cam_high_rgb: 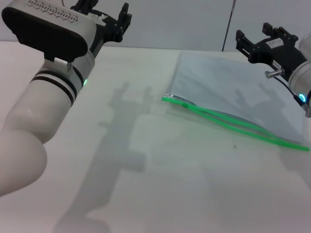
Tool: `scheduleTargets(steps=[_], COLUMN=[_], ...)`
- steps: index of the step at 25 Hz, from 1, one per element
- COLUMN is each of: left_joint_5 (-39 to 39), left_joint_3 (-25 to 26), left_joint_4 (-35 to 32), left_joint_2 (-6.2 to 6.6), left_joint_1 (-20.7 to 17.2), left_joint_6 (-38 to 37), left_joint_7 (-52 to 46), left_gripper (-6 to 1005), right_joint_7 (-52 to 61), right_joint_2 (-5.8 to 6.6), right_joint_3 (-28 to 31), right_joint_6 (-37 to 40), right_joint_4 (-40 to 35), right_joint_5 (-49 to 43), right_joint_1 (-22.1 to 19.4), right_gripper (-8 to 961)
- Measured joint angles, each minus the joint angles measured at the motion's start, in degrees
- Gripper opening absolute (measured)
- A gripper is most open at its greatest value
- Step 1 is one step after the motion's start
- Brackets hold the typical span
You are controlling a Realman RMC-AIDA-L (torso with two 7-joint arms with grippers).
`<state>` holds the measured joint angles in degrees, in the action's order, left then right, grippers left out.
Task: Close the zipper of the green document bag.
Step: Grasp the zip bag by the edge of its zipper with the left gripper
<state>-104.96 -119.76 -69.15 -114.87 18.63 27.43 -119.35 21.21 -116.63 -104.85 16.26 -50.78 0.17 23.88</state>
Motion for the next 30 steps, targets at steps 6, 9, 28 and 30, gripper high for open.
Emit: scheduleTargets(steps=[6, 9, 28, 30], left_joint_5=[0.0, 0.0, 0.7, 0.7], left_joint_3=[0.1, 0.1, 0.7, 2.0], left_joint_4=[0.0, 0.0, -0.2, -0.6], left_joint_2=[0.00, 0.00, 0.04, 0.21], left_joint_1=[0.0, 0.0, 0.0, 0.3], left_joint_6=[-0.1, -0.1, -3.8, -9.0], left_joint_7=[-0.1, -0.5, -7.4, -7.4], left_gripper=[681, 681, 680, 680], right_joint_7=[0.0, 0.0, 0.0, 0.0], right_joint_2=[0.00, 0.00, 0.00, 0.00], right_joint_3=[0.0, 0.1, 1.1, 1.4], right_joint_6=[0.0, 0.0, 0.0, 0.0], right_joint_4=[0.0, 0.0, 0.8, 1.1], right_joint_5=[0.0, 0.0, 0.0, 0.0], right_joint_1=[0.0, 0.0, 0.0, 0.0], right_gripper=[730, 729, 728, 728])
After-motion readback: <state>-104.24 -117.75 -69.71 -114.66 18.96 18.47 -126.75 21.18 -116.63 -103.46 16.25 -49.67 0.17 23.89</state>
